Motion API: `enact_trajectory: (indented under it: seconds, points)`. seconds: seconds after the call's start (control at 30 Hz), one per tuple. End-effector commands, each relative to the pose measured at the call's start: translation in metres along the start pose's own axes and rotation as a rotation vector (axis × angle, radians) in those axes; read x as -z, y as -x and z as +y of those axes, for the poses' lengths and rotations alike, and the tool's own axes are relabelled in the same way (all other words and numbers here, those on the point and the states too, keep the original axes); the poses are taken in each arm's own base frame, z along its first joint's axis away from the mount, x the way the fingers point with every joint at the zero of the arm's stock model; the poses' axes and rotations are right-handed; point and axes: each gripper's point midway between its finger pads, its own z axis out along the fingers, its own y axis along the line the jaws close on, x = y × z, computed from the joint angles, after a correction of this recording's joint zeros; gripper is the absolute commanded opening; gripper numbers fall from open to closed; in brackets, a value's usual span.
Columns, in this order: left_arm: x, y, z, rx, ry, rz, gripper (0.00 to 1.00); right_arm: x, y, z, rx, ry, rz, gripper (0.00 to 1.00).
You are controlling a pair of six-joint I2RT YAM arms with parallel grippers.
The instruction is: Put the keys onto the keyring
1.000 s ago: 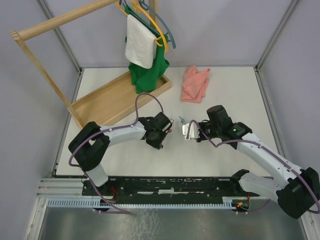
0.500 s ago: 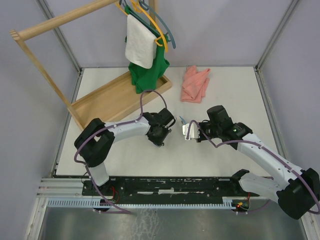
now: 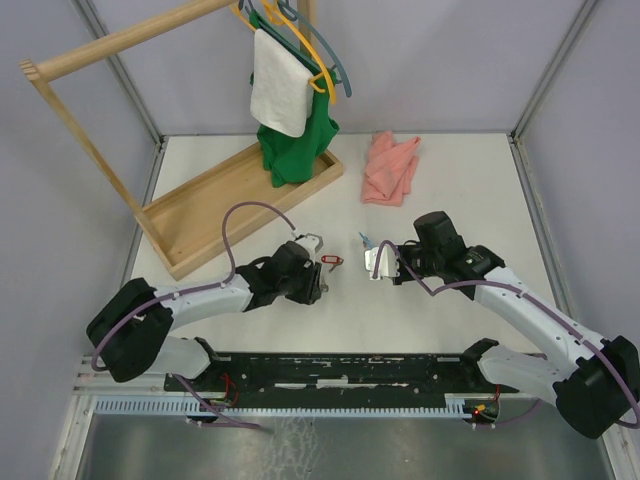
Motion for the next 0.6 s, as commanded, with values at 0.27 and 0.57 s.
enact_trajectory:
  seconds: [0.27, 0.57]
  points:
    - [-0.009, 0.018, 0.001, 0.118, -0.041, -0.307, 0.38, 0.003, 0.010, -0.008, 0.011, -0.039, -0.035, 0.01]
    - [-0.011, 0.011, 0.001, 0.097, 0.031, -0.355, 0.30, 0.003, 0.009, -0.008, 0.008, -0.038, -0.034, 0.01]
